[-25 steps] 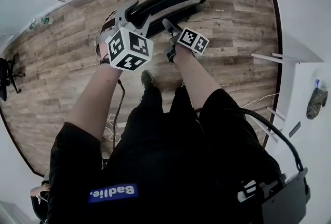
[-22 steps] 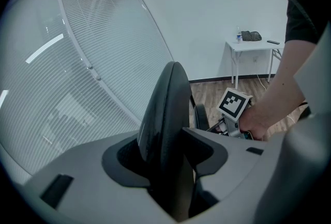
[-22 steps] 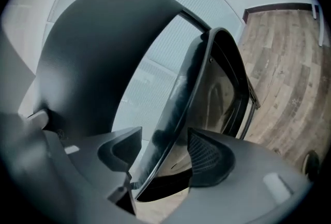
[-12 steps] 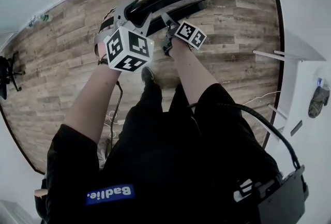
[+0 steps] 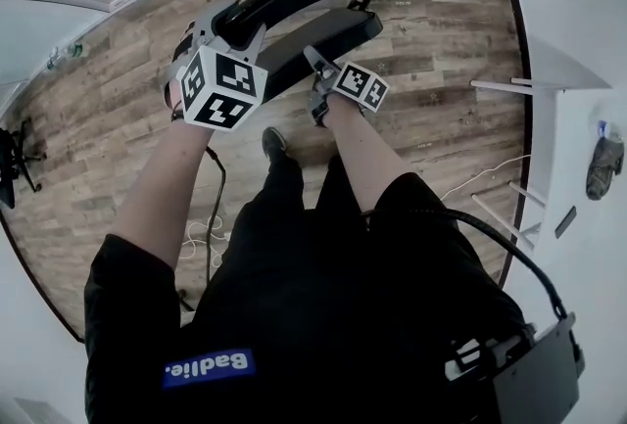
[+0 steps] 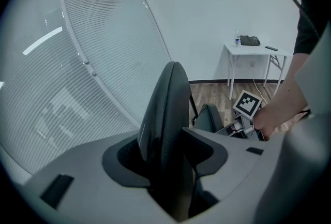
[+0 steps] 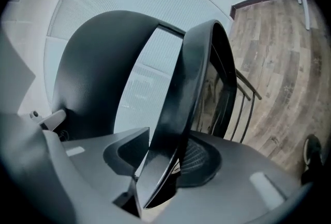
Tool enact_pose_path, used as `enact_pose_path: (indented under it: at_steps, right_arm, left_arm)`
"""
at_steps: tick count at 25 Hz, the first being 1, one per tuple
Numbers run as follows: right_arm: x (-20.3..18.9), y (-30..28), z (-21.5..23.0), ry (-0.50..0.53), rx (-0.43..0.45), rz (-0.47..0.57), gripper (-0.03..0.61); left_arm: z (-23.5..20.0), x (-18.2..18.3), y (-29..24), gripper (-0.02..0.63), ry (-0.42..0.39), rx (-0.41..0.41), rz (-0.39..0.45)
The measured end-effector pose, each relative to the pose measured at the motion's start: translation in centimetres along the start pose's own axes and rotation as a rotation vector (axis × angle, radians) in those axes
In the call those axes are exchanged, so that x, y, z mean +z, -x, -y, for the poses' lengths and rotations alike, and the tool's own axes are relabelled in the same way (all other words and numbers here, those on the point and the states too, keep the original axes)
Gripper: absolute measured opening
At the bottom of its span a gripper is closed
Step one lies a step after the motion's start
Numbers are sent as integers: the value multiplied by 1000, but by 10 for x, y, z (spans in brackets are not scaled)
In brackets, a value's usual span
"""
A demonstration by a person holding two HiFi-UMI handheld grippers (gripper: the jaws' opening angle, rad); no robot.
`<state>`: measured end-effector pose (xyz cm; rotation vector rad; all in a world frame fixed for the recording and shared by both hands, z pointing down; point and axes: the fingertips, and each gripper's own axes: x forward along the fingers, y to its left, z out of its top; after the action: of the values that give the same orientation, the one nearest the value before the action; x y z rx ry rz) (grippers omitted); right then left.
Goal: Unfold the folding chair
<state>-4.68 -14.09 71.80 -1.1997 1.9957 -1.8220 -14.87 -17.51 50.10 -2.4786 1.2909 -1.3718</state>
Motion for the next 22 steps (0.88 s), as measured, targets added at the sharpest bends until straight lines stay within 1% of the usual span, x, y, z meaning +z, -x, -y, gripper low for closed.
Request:
enact_pose_path:
  at_steps: [4,9,15,18,20,22]
  right_arm:
    - [-5,20,19,-53,-4,21,150]
    - [-17,42,53,-130,-36,43,152]
    - [-31,65,96,-179,-29,55,162]
    - [-38,77,121,-213,-62,49,182]
    - [-46,86,143,-245,-101,43,203]
    - [-54,93,166,-262,-133,33,209]
  left_arm:
    - [5,-1,-3,186,9,-14,-3]
    - [5,-8,-11,186,32,-36,-12]
    - [9,-17,-23,186,56,-60,-18]
    - [12,-22,-31,189,77,-75,-21]
    - [15,-28,-37,189,93,-90,-26]
    - [17,-33,-44,189,105,-104,-30]
